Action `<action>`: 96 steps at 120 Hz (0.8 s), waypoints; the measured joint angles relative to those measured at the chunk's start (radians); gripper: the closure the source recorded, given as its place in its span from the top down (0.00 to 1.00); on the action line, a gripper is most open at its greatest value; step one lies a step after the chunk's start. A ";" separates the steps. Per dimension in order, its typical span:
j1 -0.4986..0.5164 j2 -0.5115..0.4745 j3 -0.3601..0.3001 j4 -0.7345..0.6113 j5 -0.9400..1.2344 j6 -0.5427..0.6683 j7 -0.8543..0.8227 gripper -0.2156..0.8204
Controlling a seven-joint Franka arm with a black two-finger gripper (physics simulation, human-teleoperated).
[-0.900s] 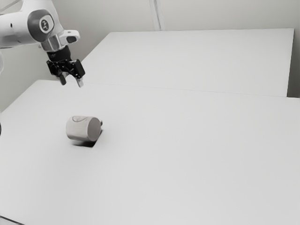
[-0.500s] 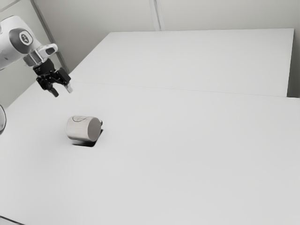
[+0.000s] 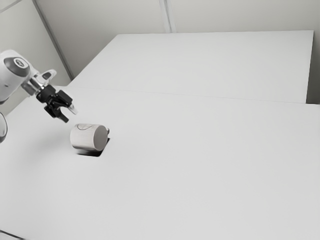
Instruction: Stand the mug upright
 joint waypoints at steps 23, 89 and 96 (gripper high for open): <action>0.000 0.007 0.009 -0.038 -0.027 0.005 0.041 0.77; -0.020 -0.032 0.008 -0.151 -0.104 0.024 0.099 0.71; -0.028 -0.039 0.008 -0.151 -0.105 0.025 0.100 0.64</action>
